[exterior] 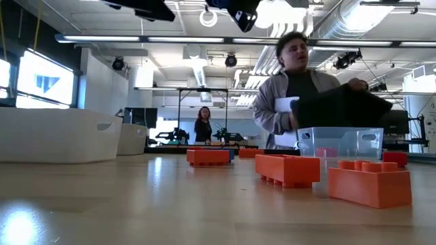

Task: Sort & place blocks by color
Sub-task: Put the blue game piece into the gray bin

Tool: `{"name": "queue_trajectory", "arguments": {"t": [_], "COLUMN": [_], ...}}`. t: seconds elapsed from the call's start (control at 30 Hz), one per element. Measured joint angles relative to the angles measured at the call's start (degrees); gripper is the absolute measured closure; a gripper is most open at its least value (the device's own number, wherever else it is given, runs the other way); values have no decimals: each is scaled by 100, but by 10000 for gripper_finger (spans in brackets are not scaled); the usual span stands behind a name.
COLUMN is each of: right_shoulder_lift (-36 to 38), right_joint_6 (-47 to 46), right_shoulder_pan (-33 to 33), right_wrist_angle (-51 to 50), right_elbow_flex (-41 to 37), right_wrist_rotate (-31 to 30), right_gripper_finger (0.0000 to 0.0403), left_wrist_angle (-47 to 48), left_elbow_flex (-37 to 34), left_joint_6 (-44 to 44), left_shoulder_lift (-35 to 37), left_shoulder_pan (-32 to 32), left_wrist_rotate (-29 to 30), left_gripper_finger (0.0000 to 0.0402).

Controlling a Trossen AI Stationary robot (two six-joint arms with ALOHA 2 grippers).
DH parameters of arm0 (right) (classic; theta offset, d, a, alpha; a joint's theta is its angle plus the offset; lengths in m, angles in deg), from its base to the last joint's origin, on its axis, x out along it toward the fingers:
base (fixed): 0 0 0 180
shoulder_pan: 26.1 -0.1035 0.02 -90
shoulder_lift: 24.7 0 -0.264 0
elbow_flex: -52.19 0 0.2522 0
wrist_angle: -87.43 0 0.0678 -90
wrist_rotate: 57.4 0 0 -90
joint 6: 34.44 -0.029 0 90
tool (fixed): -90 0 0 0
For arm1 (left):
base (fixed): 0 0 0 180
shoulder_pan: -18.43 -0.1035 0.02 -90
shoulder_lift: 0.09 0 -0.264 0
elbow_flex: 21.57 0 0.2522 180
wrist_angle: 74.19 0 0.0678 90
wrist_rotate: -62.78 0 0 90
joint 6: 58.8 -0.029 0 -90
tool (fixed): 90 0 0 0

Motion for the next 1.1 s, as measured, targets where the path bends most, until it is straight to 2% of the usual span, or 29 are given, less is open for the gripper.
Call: {"name": "queue_trajectory", "arguments": {"t": [0.23,0.5,1.1], "right_shoulder_lift": [2,-1,-18], "right_joint_6": [-4,-2,-128], "right_shoulder_pan": [83,243,598], "right_wrist_angle": [216,453,953], "right_elbow_flex": [0,0,0], "right_wrist_rotate": [67,109,554], "right_gripper_finger": [292,292,292], "left_wrist_angle": [-614,-1157,-1902], "left_elbow_flex": [0,0,0], "left_joint_6": [-462,-604,-1734], "left_shoulder_lift": [0,0,-54], "left_shoulder_pan": [2,0,-1], "left_wrist_rotate": [-29,-68,-188], "left_gripper_finger": [152,151,151]}}
